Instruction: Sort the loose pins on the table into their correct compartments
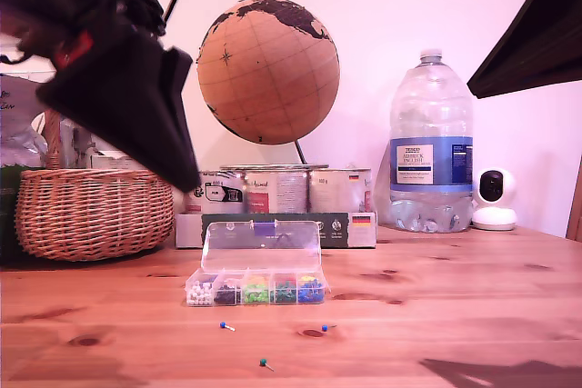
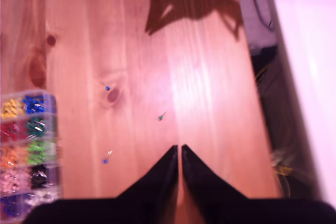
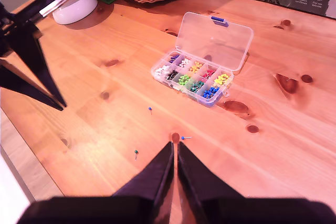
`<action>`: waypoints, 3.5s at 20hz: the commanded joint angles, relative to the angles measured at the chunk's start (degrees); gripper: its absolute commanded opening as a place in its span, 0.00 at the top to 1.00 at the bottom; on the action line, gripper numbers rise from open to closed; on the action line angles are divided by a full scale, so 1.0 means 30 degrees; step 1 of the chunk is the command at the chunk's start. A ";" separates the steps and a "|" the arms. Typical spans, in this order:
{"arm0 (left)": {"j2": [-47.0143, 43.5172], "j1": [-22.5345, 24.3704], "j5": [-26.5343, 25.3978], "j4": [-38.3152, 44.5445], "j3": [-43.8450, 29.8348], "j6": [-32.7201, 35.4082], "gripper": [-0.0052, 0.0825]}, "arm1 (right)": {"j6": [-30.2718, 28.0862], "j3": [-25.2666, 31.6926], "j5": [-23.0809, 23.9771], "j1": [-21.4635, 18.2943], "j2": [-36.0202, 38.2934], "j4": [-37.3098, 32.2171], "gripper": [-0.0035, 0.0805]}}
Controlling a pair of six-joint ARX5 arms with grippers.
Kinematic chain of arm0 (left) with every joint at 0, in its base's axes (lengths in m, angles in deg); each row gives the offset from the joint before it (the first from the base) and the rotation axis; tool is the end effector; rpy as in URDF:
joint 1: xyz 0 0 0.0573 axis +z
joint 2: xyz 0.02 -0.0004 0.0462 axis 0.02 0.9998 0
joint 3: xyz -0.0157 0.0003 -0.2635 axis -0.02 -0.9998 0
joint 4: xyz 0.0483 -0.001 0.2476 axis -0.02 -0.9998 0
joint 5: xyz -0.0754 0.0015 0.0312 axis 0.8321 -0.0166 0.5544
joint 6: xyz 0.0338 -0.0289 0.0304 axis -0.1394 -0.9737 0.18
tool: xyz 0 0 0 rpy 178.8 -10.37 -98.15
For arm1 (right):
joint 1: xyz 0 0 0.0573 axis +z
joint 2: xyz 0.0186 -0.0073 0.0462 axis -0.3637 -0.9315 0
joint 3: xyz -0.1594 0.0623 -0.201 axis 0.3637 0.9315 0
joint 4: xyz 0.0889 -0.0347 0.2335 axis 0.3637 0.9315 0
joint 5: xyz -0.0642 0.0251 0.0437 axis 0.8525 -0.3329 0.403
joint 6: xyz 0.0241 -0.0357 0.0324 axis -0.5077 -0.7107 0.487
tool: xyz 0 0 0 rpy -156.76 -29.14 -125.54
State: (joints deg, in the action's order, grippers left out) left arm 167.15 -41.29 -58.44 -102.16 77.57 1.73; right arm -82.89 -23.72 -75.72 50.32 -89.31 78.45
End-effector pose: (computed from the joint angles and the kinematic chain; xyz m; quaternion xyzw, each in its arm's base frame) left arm 0.1856 -0.1826 0.2292 0.4356 0.2838 -0.6320 0.5748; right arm 0.1280 0.0811 0.2338 -0.0031 0.2694 0.3772 0.8861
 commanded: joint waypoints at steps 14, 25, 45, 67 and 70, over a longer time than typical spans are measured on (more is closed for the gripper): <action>0.3854 -0.1785 -0.2980 0.1872 -0.0233 0.1486 0.70 | -0.0109 0.0335 -0.0495 0.0080 -0.0080 -0.0117 0.97; 0.6105 -0.1785 -0.2943 0.2732 0.1202 0.2273 0.70 | -0.0117 0.0335 -0.0488 0.0080 -0.0080 -0.0051 0.97; 0.7410 -0.1792 -0.1902 0.4036 0.1362 0.2914 0.70 | -0.0102 0.0335 -0.0940 0.0080 -0.0933 0.0175 0.97; 0.8051 -0.2040 -0.2237 0.3599 0.1406 0.3504 0.84 | -0.0102 0.0328 -0.1078 0.0087 -0.1064 -0.0131 0.97; 0.8051 -0.2040 -0.2237 0.3563 0.1413 0.3621 0.90 | -0.0102 0.0328 -0.1078 0.0087 -0.1064 -0.0131 0.97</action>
State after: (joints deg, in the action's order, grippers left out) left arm 189.88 -47.15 -65.24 -91.45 82.03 12.07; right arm -82.89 -23.72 -78.54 50.32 -92.24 78.65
